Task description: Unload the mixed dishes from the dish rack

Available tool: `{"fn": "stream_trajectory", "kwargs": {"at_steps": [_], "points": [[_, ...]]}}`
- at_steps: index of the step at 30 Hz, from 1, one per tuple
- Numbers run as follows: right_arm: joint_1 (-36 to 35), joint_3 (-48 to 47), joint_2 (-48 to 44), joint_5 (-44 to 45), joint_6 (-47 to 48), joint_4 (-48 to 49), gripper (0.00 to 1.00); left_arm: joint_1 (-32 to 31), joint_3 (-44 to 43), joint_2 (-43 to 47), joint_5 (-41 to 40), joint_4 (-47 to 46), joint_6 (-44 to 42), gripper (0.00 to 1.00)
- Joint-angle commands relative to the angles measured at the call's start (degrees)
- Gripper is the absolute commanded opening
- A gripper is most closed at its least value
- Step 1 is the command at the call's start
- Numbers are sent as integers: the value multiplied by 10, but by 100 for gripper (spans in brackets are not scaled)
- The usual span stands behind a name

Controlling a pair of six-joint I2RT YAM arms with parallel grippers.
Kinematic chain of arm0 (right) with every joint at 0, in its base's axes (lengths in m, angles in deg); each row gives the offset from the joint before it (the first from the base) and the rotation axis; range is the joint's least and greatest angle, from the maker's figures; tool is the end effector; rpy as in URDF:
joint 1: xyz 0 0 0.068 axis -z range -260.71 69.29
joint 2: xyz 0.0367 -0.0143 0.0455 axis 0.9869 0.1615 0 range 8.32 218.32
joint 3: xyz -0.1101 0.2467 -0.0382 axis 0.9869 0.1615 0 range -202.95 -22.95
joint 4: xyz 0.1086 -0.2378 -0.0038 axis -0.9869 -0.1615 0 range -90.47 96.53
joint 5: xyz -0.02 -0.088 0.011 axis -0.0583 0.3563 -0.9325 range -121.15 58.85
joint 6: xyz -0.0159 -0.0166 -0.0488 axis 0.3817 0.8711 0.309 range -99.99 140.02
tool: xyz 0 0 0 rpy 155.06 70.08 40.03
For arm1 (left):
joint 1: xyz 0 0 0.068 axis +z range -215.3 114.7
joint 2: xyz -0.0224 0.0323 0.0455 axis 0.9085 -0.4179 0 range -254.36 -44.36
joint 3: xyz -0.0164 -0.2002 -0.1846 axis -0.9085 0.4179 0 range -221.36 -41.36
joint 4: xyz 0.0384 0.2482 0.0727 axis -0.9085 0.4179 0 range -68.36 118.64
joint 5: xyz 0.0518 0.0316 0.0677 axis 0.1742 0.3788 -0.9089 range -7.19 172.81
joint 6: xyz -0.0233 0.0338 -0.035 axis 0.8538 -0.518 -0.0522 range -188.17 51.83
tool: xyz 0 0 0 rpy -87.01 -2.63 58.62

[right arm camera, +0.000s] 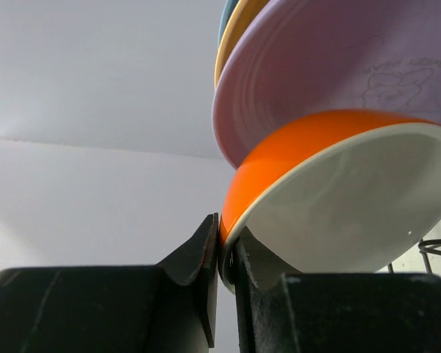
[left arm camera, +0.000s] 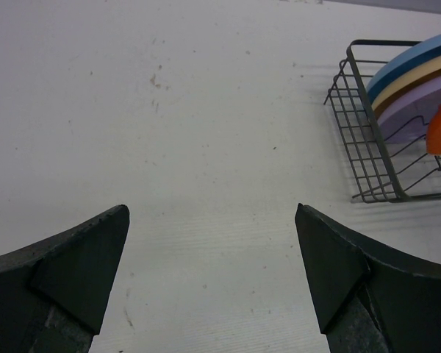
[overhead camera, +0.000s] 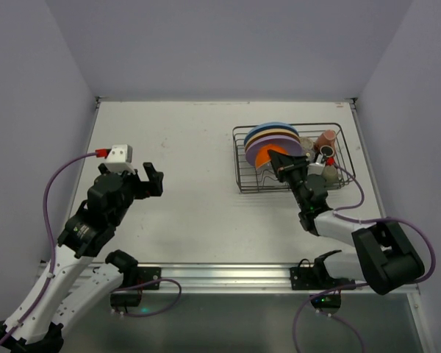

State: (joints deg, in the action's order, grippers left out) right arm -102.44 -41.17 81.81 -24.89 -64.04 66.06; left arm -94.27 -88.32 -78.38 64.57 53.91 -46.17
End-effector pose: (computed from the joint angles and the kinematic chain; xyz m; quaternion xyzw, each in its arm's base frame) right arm 0.2272 0.0864 0.2075 0.3858 0.5606 0.5612 0.4712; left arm 0.1176 -0.0523 0.3388 -0.0425 0.8096 -0.1289 0.5711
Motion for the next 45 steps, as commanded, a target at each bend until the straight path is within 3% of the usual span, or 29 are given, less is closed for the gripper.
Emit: {"fn": "stream_trajectory", "kwargs": {"at_steps": [1,7,12,18,19,23,25,29,30,33,34,36,39,45], "points": [[-2,11,-19,-7,16,47,0,-4,3,-1,-8,-9,9,100],[-2,12,-61,-21,34,20,0,-4,2,-3,-8,-9,9,100],[-2,-11,-143,-46,130,-52,0,-5,-1,-2,-11,-7,9,100],[-10,-162,-257,-163,417,-364,0,-4,-39,-17,21,10,5,100],[-19,-182,-265,-180,455,-457,0,-4,-71,-23,47,12,8,100],[-59,-278,-277,-274,644,-663,0,-5,-174,-95,129,15,9,100],[-105,-336,-262,-288,690,-784,0,-4,-231,-140,203,30,3,100],[-277,-389,-245,-158,794,-901,0,-5,-383,-285,332,69,1,100],[-356,-407,-238,-96,804,-919,0,-6,-401,-305,354,85,3,100],[-484,-440,-191,-31,836,-996,0,-20,-437,-351,397,112,10,100],[-513,-445,-178,15,843,-1023,0,-28,-434,-355,417,115,11,100],[-572,-472,-134,25,886,-1075,0,-51,-408,-363,445,126,9,100],[-631,-492,-89,86,915,-1102,0,-71,-373,-359,445,150,5,100],[-658,-515,-52,107,988,-1113,0,-97,-250,-322,518,138,28,97]]}}
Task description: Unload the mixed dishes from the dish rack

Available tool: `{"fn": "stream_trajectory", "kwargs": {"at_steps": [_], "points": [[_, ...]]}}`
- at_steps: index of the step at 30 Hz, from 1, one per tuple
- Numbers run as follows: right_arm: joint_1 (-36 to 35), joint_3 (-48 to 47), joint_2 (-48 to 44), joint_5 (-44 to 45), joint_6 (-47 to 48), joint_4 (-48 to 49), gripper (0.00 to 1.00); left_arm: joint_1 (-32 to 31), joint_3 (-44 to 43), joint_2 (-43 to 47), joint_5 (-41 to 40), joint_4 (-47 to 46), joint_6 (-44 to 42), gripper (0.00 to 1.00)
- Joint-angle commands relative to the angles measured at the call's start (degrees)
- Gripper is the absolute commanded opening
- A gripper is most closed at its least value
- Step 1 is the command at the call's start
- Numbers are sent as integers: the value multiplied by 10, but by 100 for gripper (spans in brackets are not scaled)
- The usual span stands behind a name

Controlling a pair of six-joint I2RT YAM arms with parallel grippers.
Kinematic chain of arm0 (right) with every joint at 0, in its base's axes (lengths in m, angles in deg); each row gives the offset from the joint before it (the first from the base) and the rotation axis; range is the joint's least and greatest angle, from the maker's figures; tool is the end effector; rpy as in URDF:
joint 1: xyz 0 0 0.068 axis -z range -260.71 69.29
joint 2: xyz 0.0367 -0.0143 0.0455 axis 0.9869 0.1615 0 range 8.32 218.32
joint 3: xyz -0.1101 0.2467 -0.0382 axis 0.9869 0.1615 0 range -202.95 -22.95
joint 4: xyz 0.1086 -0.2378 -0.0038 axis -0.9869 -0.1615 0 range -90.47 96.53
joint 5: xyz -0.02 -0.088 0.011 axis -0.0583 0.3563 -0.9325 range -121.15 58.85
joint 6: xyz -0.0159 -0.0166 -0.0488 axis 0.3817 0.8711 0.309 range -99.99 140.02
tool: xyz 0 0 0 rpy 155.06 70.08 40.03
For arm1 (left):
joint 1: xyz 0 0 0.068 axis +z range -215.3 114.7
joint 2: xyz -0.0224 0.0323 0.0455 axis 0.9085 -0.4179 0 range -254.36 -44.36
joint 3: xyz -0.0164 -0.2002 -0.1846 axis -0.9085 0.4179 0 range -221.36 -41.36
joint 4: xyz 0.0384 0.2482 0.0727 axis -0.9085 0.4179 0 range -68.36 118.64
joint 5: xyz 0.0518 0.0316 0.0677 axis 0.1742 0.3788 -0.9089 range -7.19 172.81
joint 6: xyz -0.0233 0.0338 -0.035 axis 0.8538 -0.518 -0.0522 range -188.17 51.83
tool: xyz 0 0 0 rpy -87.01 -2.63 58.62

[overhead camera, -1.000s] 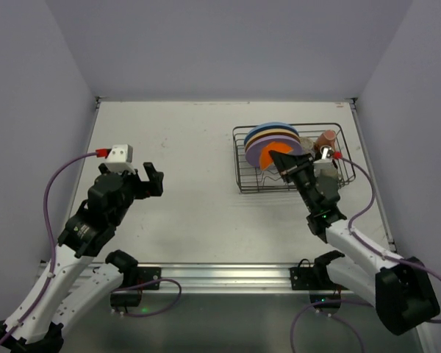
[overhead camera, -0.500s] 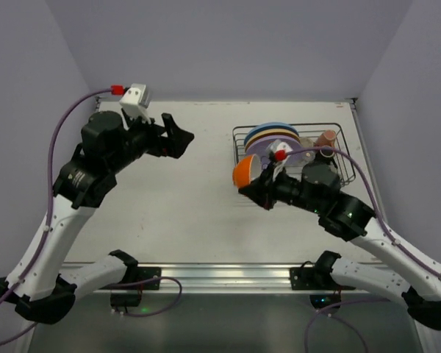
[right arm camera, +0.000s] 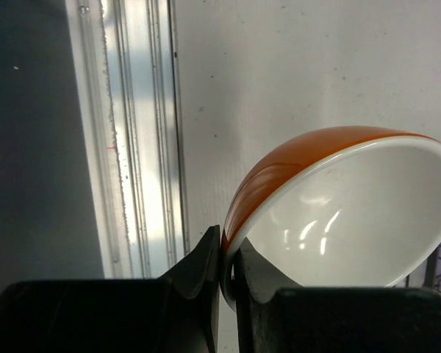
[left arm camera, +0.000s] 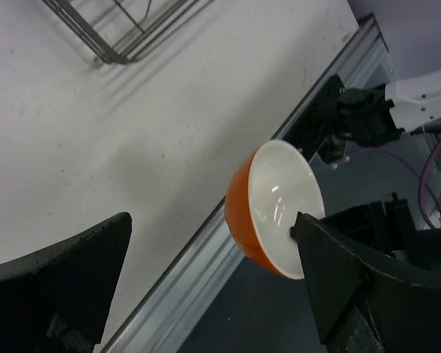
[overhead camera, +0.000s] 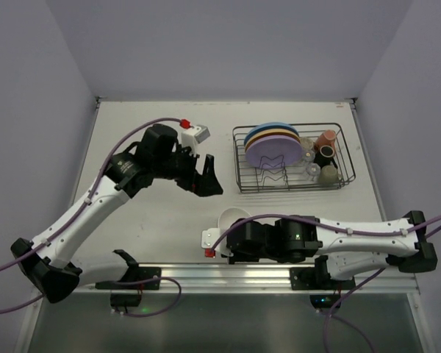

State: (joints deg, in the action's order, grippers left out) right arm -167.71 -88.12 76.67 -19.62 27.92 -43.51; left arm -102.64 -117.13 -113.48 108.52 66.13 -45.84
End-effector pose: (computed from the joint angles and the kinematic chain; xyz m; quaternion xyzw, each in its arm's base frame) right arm 0.0195 0.2350 0.3180 -0.6742 0.6617 0.1264 0.3027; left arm 0.1863 -0.1615 0.3830 0.2114 0.8554 -0.3865 0.2724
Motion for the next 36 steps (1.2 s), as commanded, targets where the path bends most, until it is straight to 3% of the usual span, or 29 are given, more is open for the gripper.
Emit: {"fn": "stream_trajectory", "kwargs": {"at_steps": [1,10,13,14,17,23,25,29,33,34,35,36], "points": [[-8,-50,4,55,81,-17,0,-18,61,33,100,12,34,97],[-13,-102,61,51,112,-53,0,-65,90,35,116,14,53,88],[-13,-106,56,74,108,-48,0,-70,77,31,49,51,40,74],[-13,-109,57,82,106,-52,0,-71,78,28,33,67,37,61],[-14,-118,66,89,101,-60,0,-79,87,15,-9,84,24,43],[-13,-145,93,98,94,-73,0,-117,70,-20,-92,94,22,40],[-13,-148,106,101,92,-77,0,-132,62,-34,-123,98,23,31],[-13,-155,118,112,91,-77,0,-147,44,-52,-161,110,22,0],[-12,-152,122,113,88,-64,0,-149,39,-54,-203,108,27,0],[-13,-147,121,116,86,-59,4,-149,38,-51,-211,104,30,0],[-12,-144,120,118,84,-55,14,-149,37,-50,-219,99,33,0],[-12,-133,116,124,83,-45,44,-149,33,-52,-238,97,40,0]]}}
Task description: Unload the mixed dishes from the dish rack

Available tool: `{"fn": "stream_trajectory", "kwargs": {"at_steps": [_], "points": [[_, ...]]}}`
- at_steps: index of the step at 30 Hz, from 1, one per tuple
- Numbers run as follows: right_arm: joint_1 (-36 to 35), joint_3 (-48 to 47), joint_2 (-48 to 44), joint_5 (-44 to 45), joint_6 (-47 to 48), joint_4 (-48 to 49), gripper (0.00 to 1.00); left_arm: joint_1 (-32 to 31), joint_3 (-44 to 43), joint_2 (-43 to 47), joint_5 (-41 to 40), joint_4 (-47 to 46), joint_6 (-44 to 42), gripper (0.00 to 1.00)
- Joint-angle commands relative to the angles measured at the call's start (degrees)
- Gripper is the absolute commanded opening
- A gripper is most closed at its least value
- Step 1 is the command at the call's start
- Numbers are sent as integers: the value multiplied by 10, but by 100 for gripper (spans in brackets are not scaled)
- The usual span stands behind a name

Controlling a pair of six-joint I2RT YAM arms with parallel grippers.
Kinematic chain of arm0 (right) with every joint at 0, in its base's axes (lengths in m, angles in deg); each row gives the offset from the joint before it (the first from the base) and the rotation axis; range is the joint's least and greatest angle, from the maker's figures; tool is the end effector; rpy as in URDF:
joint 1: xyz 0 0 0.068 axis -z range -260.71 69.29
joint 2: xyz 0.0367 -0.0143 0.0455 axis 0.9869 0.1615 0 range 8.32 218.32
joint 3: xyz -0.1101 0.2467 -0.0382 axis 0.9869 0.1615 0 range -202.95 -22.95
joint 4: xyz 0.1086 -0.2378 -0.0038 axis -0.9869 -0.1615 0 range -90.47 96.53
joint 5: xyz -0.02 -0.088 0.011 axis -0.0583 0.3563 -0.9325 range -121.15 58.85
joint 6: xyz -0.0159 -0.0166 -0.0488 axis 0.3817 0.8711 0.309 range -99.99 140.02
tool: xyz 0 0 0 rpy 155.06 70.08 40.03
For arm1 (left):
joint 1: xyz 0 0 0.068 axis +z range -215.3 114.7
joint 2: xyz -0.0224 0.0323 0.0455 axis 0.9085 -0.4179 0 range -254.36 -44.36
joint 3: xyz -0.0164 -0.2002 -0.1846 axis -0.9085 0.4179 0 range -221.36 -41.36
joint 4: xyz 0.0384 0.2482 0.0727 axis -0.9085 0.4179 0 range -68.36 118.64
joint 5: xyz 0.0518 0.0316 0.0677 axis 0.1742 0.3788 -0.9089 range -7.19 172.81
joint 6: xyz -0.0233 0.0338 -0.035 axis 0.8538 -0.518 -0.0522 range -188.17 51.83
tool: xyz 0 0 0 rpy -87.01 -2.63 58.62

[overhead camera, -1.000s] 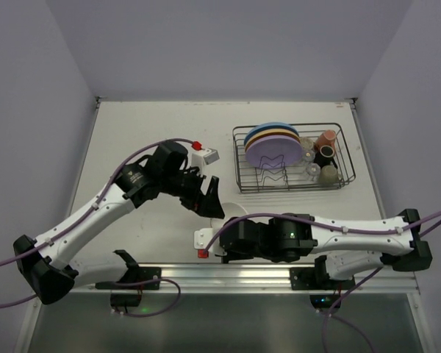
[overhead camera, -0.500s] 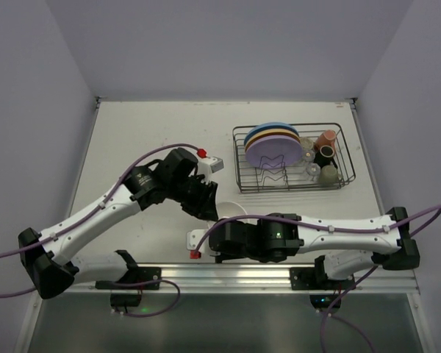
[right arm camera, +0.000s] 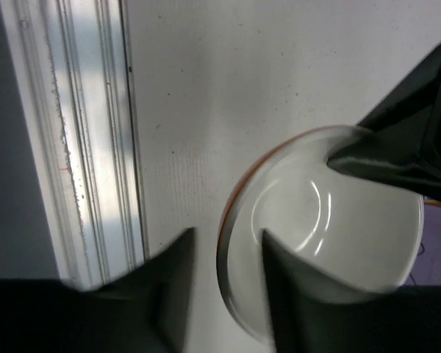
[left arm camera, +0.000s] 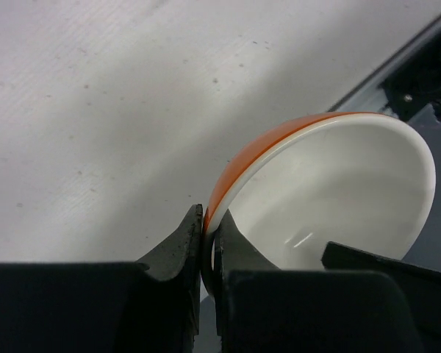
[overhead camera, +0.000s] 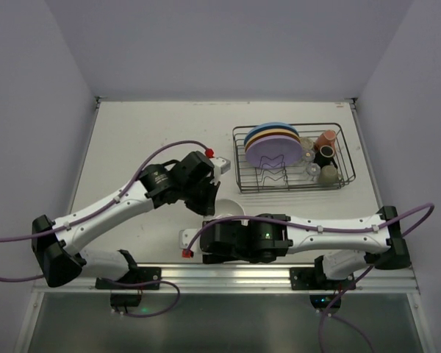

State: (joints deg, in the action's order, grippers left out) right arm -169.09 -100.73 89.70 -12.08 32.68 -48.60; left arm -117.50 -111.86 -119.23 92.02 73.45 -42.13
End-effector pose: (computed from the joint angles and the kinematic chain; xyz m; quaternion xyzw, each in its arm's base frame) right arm 0.0197 0.2841 0.3270 -0.7047 0.6382 0.0372 0.3077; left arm 0.1553 -0.2094 0.3188 0.2387 0.9236 -0.2425 0.1765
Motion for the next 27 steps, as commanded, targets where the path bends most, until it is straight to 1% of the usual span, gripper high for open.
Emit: {"fn": "stream_trajectory", "kwargs": {"at_steps": [1,2,3,4,6,9,10,12,13,14,15,16,17,18,20,21,23,24,26,27], "points": [[1,-4,-15,54,32,11,65,0,-23,3,-81,24,5,0],[1,-1,-18,52,30,13,71,0,-27,0,-89,26,7,0],[2,3,-20,52,28,16,97,1,-35,-4,-121,28,10,0],[2,10,-24,60,22,19,99,3,-39,-13,-132,29,10,0],[2,18,-43,69,18,30,99,14,-46,-25,-143,28,8,0],[3,30,-76,100,8,43,99,62,-59,-41,-133,14,-6,0],[3,35,-86,112,1,50,99,110,-61,-48,-122,5,-13,0],[3,41,-123,147,-4,90,99,167,-73,-61,-95,-16,-23,0],[3,57,-135,169,1,118,99,220,-82,-78,-95,-21,-21,0],[3,61,-147,217,3,145,99,245,-103,-88,-94,-35,-17,0],[3,63,-159,244,-8,180,99,296,-111,-98,-58,-47,-8,0],[3,62,-162,273,-18,198,99,320,-122,-128,-53,-52,1,0],[6,59,-163,298,-35,208,99,338,-147,-144,-53,-58,8,0],[11,51,-168,327,-81,216,99,372,-158,-181,-60,-61,29,0],[32,35,-178,342,-140,216,99,406,-184,-218,-38,-76,46,0],[41,33,-198,340,-197,216,99,432,-199,-255,-40,-75,65,0],[79,35,-224,310,-236,212,99,454,-245,-290,-66,-79,85,0],[89,35,-236,297,-279,207,99,477,-263,-328,-69,-78,88,0],[102,40,-278,296,-306,202,99,497,-304,-368,-60,-71,91,0],[102,45,-293,294,-319,201,99,513,-343,-405,-54,-66,89,0]]}}
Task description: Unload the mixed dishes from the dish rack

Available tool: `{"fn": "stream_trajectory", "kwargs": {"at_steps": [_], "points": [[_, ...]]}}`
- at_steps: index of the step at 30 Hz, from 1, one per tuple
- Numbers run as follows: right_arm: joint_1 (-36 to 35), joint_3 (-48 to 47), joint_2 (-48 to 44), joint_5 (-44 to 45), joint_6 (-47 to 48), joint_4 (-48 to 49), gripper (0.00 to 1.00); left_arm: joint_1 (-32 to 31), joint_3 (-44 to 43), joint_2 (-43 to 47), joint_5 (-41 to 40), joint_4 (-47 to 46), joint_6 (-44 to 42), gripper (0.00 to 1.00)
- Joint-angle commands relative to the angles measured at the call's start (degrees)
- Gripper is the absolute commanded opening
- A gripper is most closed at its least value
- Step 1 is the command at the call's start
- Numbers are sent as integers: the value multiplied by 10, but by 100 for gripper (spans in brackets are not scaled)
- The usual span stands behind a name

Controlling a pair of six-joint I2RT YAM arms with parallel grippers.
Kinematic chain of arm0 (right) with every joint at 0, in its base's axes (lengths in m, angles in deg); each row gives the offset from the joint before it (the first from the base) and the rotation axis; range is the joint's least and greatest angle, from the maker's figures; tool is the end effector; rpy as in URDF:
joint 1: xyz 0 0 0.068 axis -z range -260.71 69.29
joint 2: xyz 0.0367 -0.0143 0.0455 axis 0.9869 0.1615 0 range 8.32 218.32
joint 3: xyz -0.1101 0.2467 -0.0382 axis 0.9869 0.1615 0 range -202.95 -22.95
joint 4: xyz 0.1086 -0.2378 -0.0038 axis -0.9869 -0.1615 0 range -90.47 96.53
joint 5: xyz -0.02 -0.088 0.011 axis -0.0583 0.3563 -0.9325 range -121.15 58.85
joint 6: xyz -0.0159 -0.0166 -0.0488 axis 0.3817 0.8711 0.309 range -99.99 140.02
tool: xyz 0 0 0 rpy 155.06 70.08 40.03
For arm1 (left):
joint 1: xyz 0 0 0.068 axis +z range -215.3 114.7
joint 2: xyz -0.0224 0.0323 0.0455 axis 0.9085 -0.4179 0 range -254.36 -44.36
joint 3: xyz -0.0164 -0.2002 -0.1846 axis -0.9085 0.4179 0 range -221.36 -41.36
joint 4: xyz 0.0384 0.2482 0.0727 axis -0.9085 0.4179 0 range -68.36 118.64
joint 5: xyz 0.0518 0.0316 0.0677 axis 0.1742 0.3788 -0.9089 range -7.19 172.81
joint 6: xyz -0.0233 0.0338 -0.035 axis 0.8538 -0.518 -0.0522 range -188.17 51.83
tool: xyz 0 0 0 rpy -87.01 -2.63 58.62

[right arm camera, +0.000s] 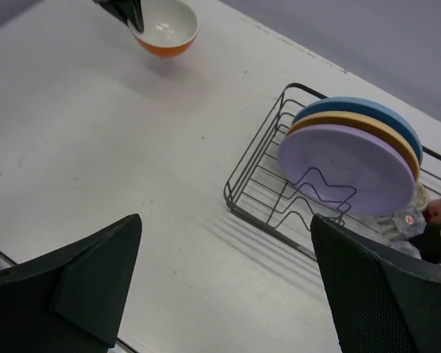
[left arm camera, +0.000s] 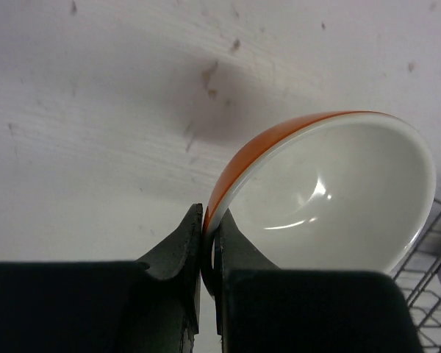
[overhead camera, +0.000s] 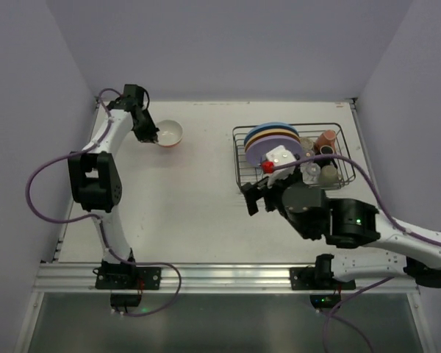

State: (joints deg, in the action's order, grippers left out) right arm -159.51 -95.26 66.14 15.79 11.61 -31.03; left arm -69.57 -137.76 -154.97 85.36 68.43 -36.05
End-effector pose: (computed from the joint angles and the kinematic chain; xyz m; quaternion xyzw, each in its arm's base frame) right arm 0.0629 0.1834 0.4178 -0.2617 0.7519 0.1082 0.5954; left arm 0.4169 -0.0327 0.2628 -0.2274 0.9408 -0.0986 0.2311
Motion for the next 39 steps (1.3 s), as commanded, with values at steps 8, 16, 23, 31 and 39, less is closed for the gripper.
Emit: {"fn": "stream_trajectory", "kwargs": {"at_steps": [8,16,23,31,39], "points": [[7,27,-181,-9,-141,-5,99,108,-162,-135,13,-35,23,0],[8,48,-177,-18,-135,-13,99,127,-207,-196,-4,-33,6,0],[11,53,-165,11,-149,-13,99,134,-233,-233,0,-18,11,0],[120,61,-142,-68,-166,-13,99,134,-223,-214,-11,-16,10,47],[253,59,-121,-174,-167,32,99,134,-226,-175,-20,10,15,100]]}}
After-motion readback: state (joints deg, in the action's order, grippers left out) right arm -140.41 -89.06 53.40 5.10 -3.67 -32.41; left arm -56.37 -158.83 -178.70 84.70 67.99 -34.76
